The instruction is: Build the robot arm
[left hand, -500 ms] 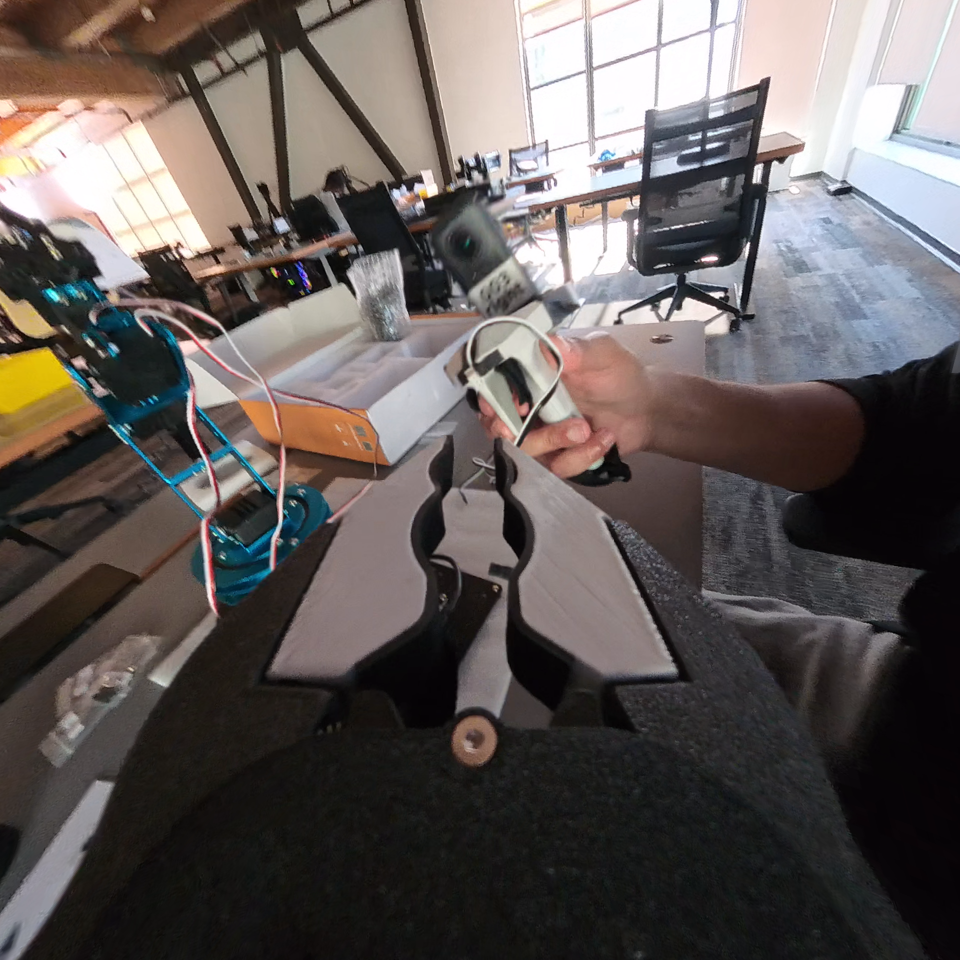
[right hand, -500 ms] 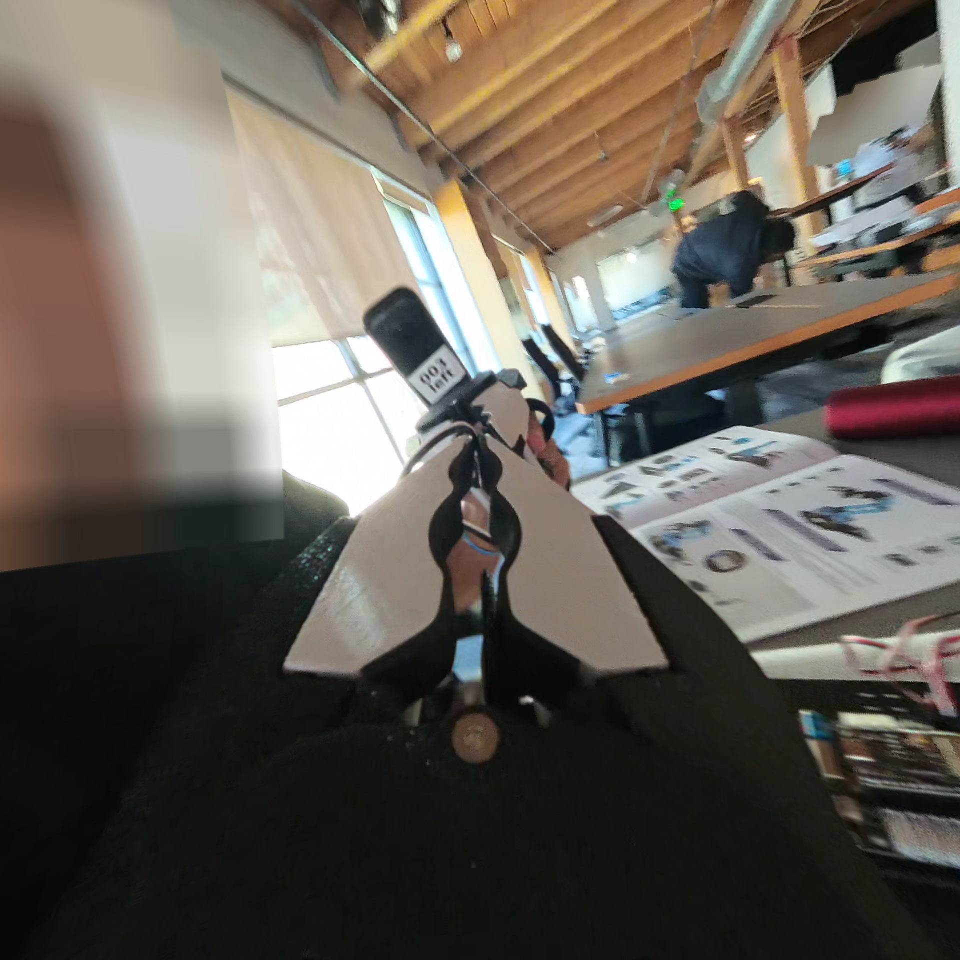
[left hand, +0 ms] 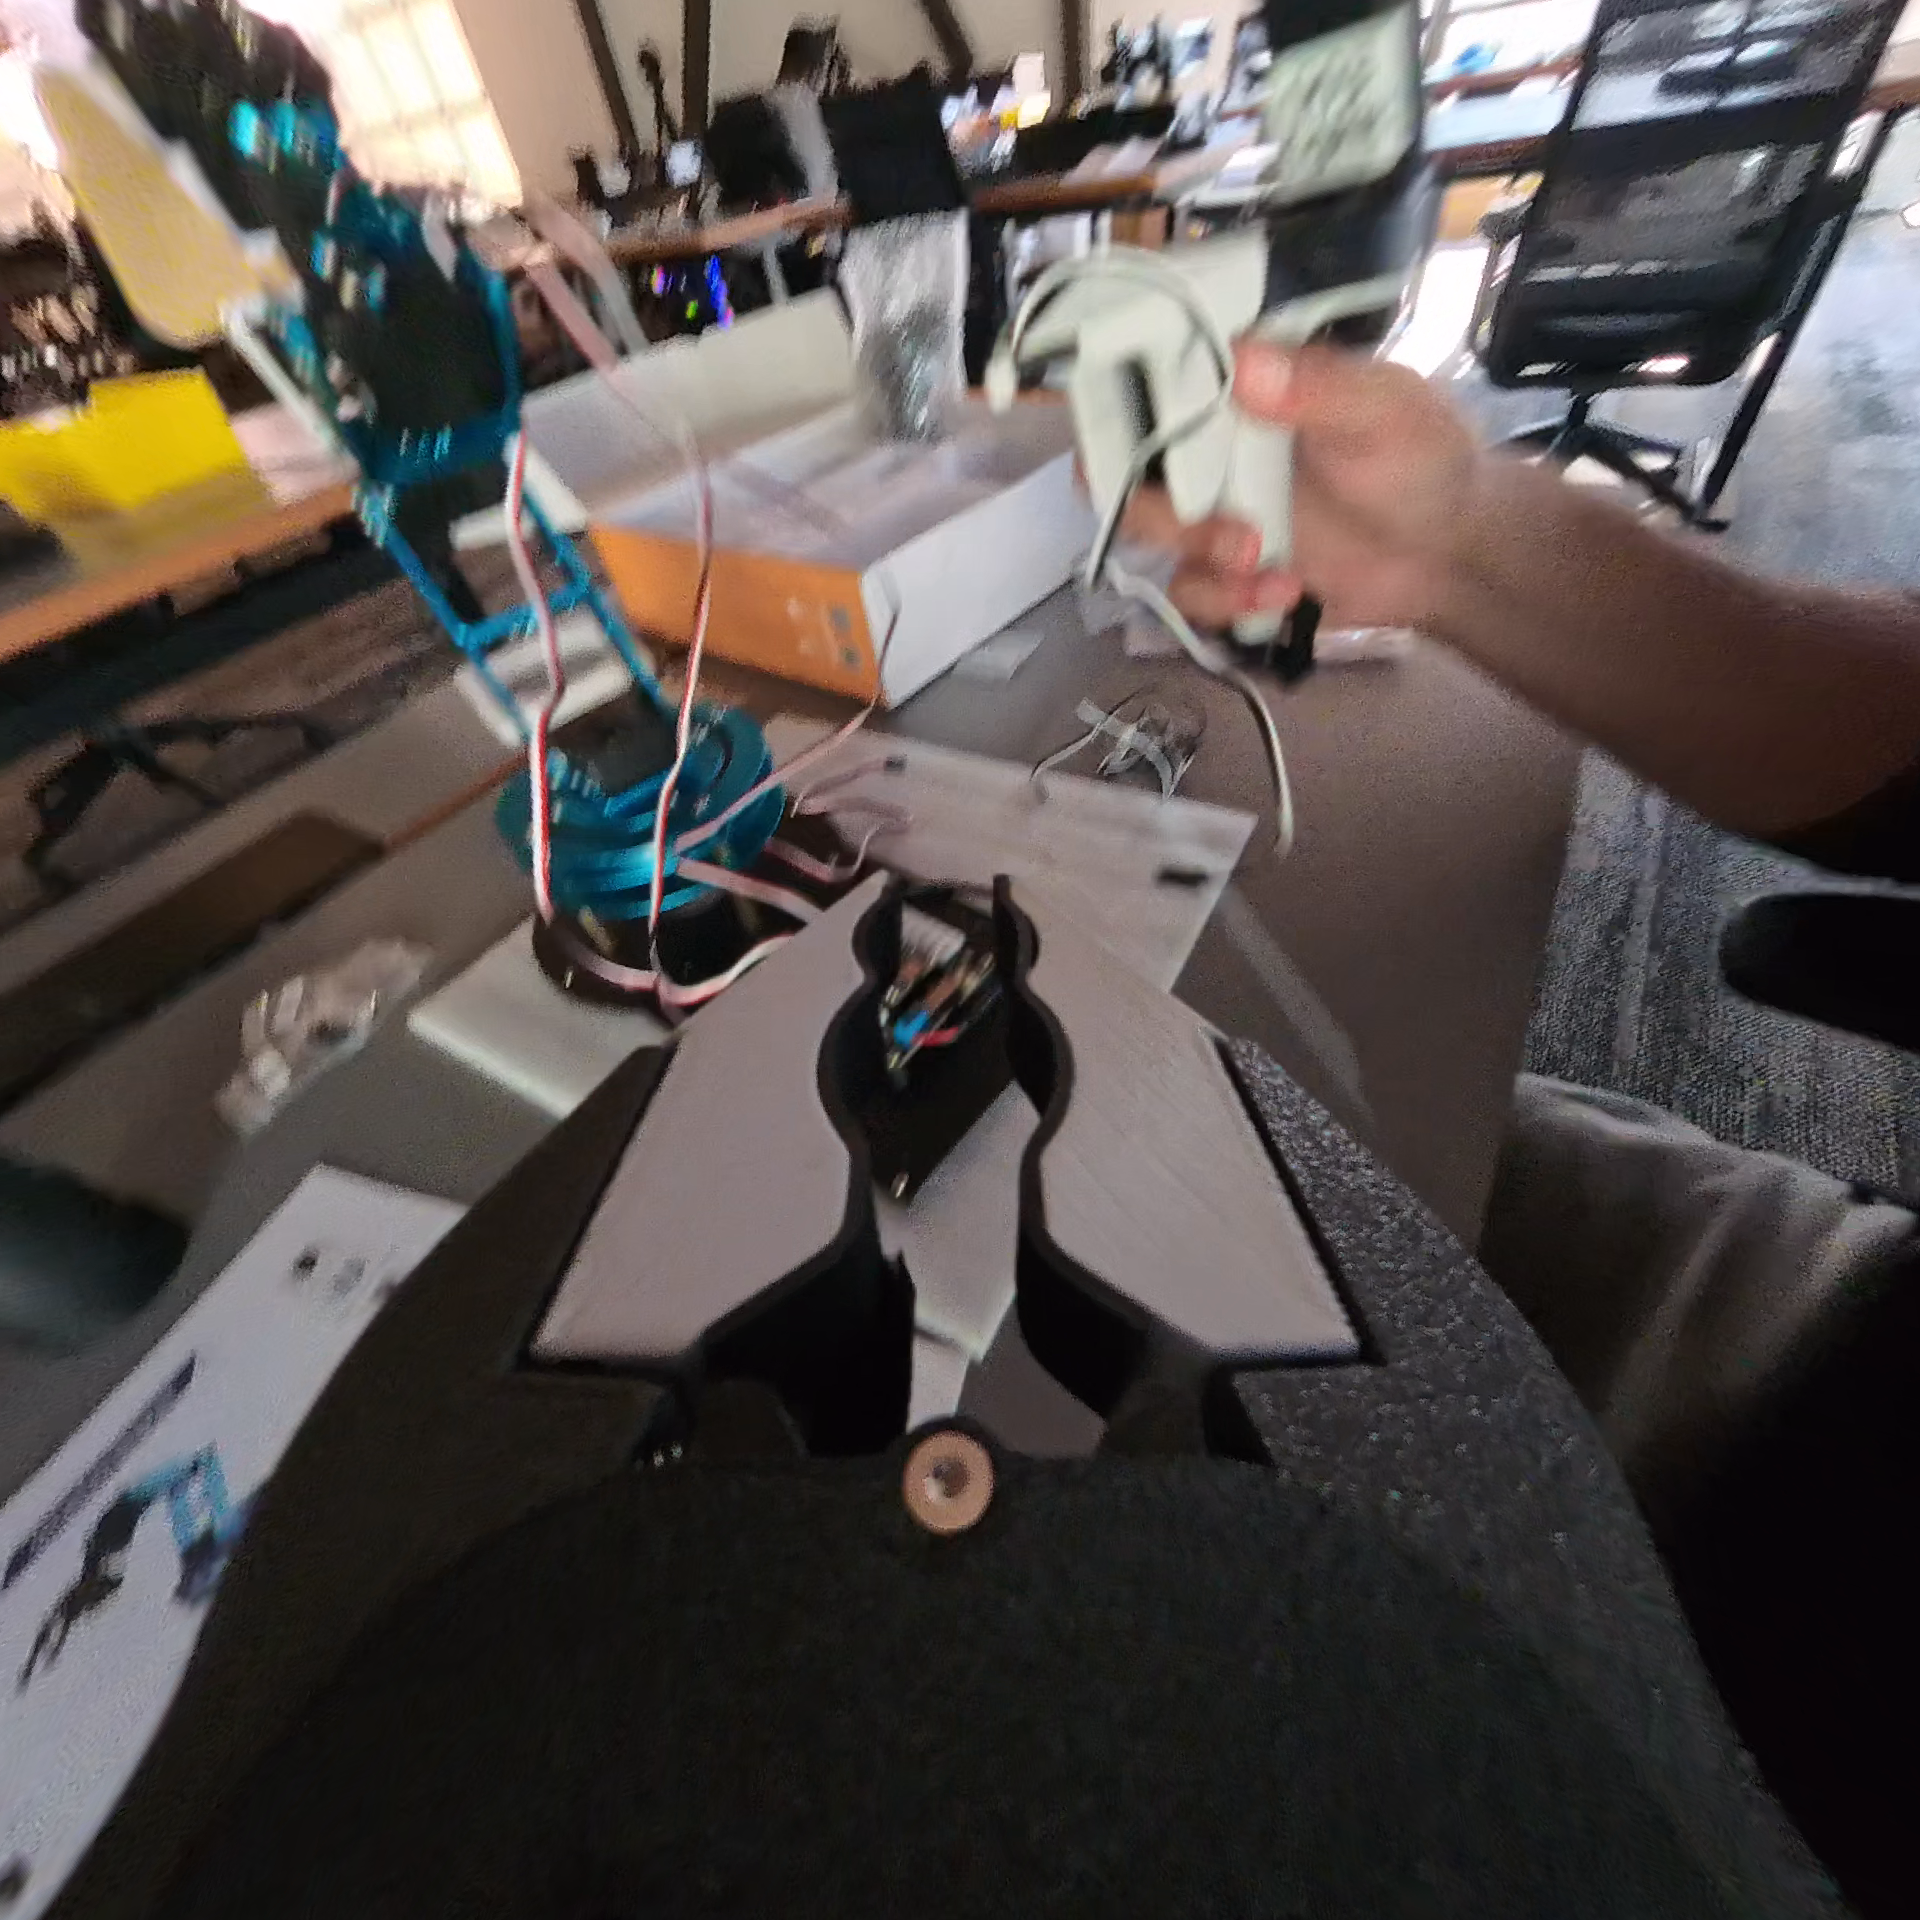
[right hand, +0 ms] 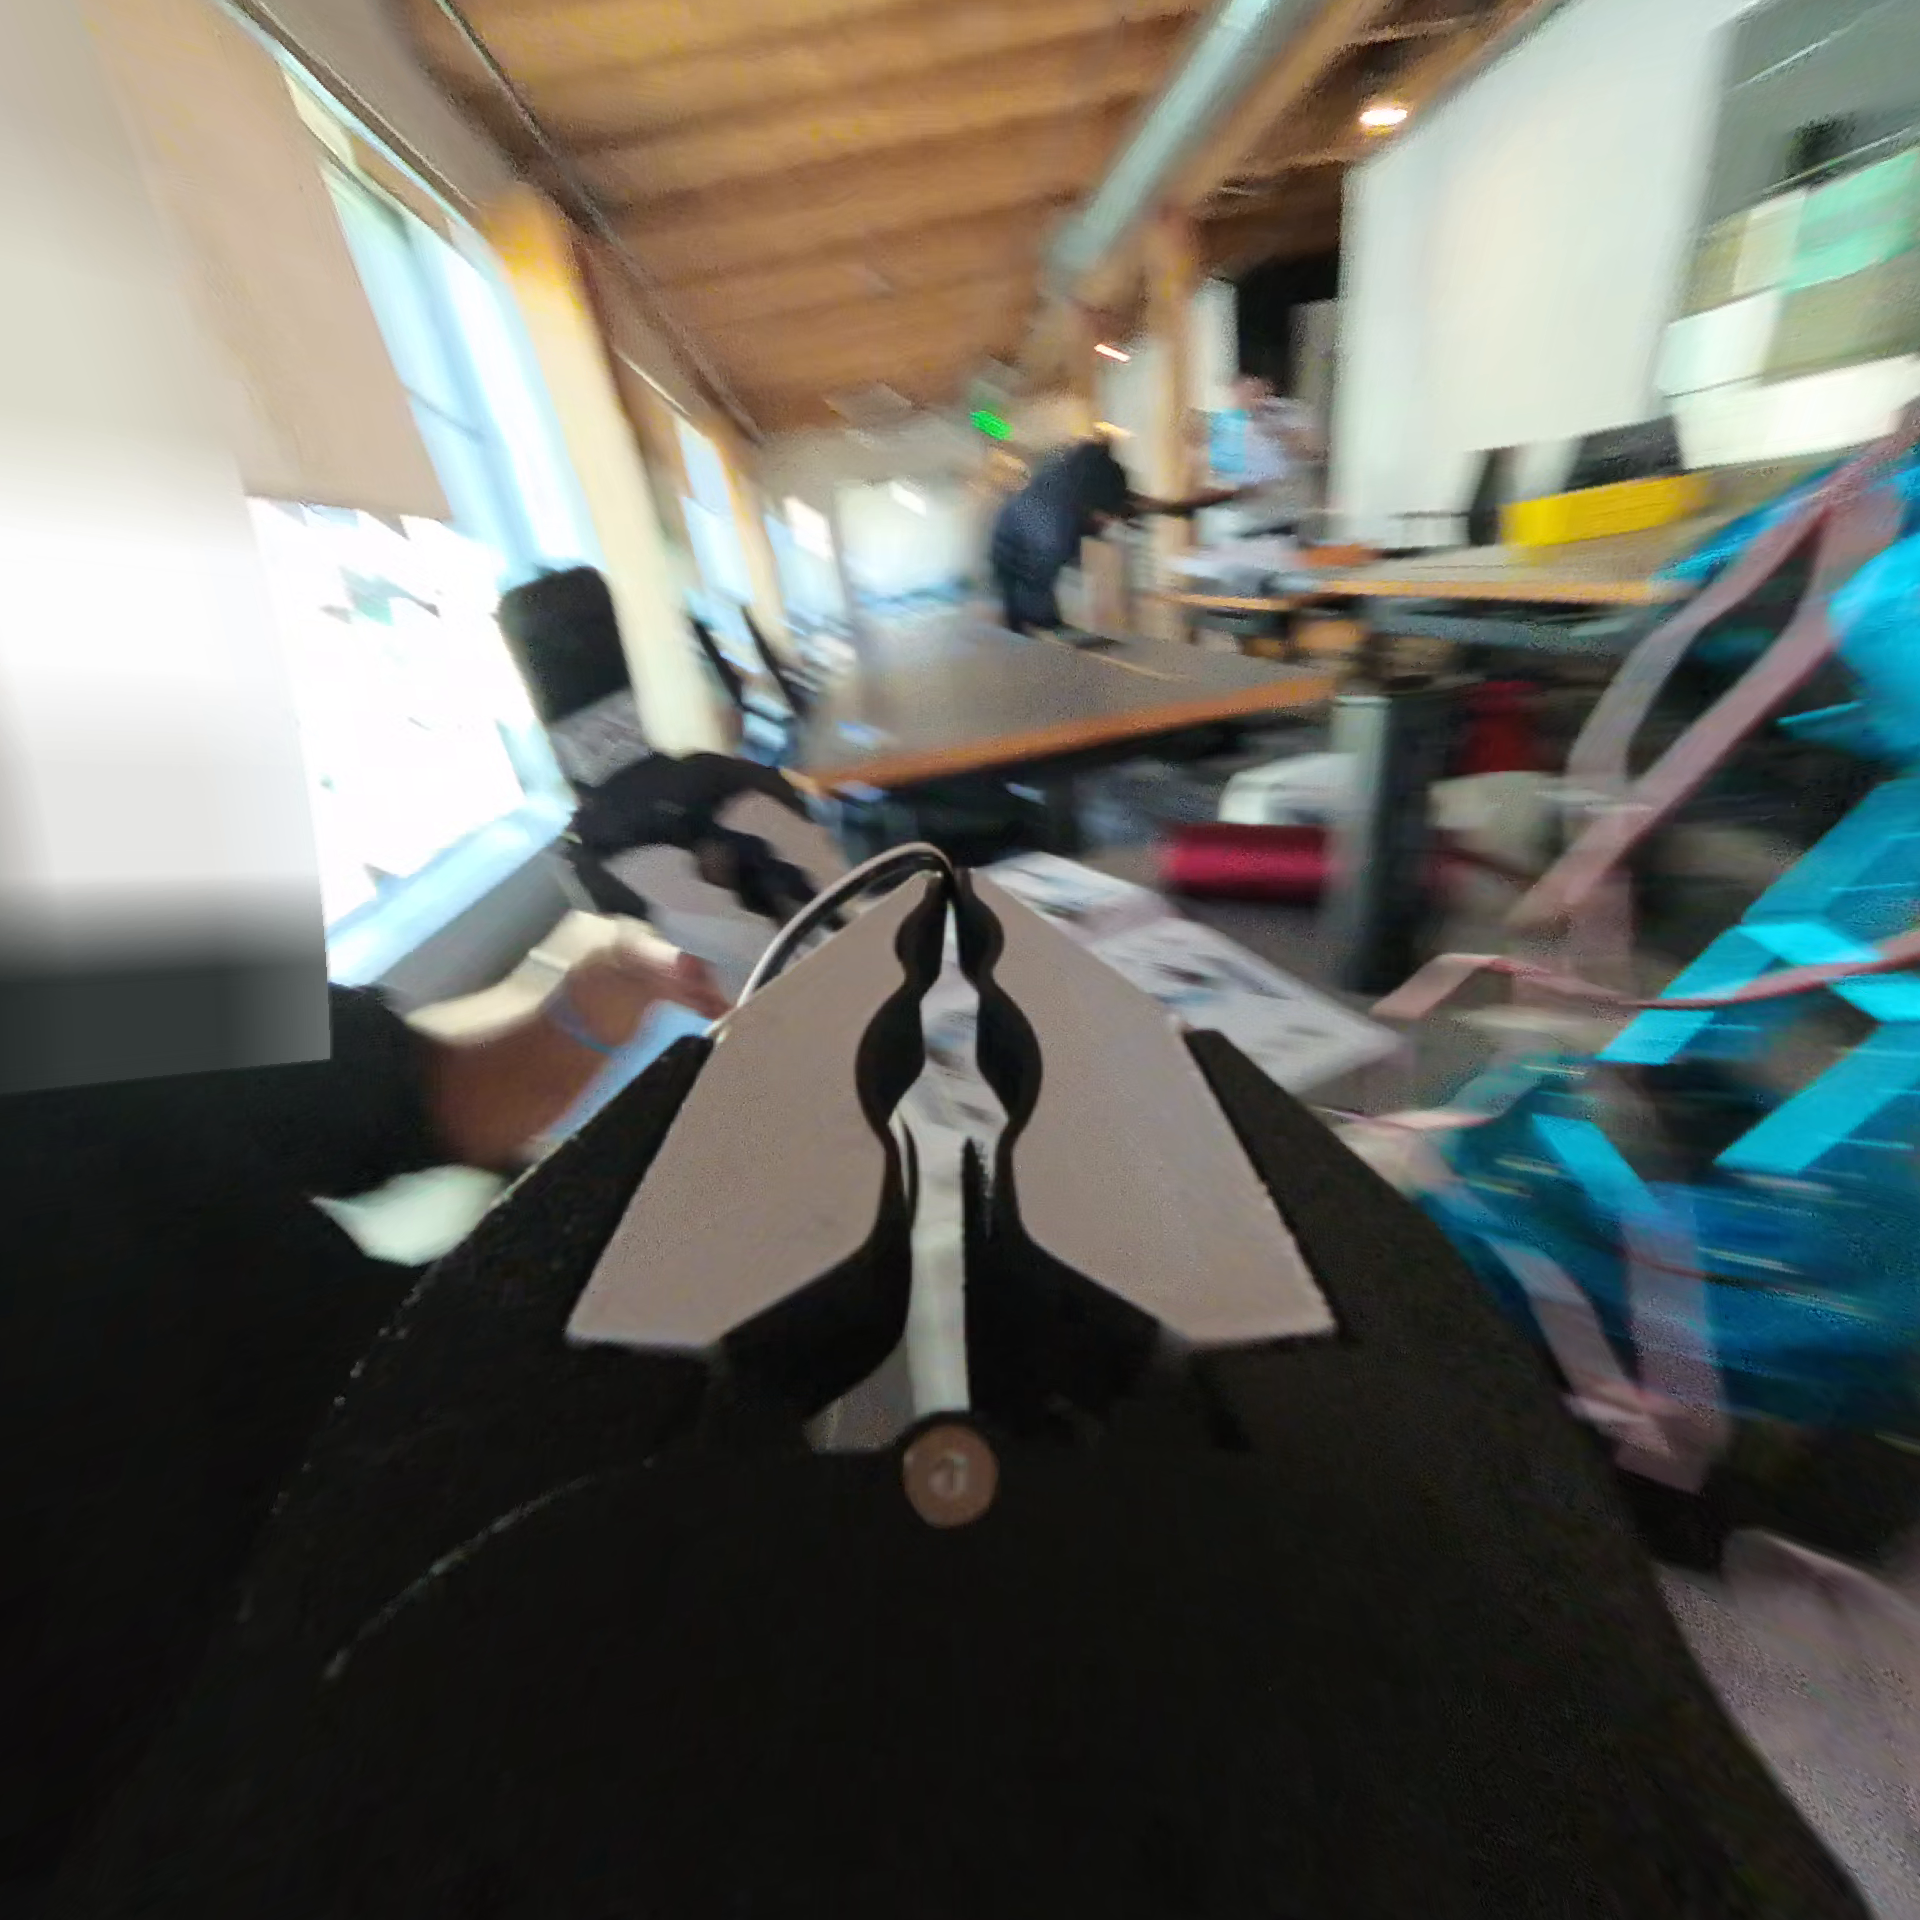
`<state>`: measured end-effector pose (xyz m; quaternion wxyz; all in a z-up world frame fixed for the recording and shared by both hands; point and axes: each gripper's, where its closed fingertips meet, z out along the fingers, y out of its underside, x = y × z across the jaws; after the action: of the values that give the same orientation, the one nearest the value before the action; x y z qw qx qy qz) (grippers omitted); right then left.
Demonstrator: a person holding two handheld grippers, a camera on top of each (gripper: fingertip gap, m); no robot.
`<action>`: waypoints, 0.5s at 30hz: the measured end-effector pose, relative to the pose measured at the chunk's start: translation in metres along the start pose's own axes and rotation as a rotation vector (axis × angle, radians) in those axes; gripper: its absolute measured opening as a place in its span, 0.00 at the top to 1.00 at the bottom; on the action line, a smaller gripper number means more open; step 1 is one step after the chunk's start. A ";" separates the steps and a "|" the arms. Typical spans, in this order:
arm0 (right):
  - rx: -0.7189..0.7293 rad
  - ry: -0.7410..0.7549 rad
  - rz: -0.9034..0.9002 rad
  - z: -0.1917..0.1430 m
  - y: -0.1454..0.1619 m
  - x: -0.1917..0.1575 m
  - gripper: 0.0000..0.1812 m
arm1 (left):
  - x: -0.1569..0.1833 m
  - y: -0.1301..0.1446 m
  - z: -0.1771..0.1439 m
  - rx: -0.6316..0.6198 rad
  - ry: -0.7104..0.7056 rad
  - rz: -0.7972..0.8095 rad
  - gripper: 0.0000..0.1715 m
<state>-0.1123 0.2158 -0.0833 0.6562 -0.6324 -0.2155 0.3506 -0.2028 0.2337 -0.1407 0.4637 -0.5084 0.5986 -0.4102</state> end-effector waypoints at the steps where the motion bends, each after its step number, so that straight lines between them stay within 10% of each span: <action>1: -0.055 0.094 -0.115 -0.009 0.000 0.020 1.00 | -0.010 0.014 -0.001 -0.027 -0.019 -0.023 0.90; 5: -0.132 0.286 -0.361 -0.045 -0.014 0.095 1.00 | -0.050 0.048 0.012 -0.078 -0.030 -0.150 0.86; 10: -0.082 0.371 -0.242 -0.064 -0.027 0.186 1.00 | -0.114 0.044 0.049 -0.058 -0.014 -0.242 0.85; 15: -0.025 0.454 -0.255 -0.055 -0.007 0.210 1.00 | -0.142 0.040 0.062 0.036 0.001 -0.250 0.85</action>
<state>0.0674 0.3327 -0.1163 0.7189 -0.6706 -0.1451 0.1114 -0.1439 0.3789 -0.1744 0.4177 -0.5703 0.5233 -0.4759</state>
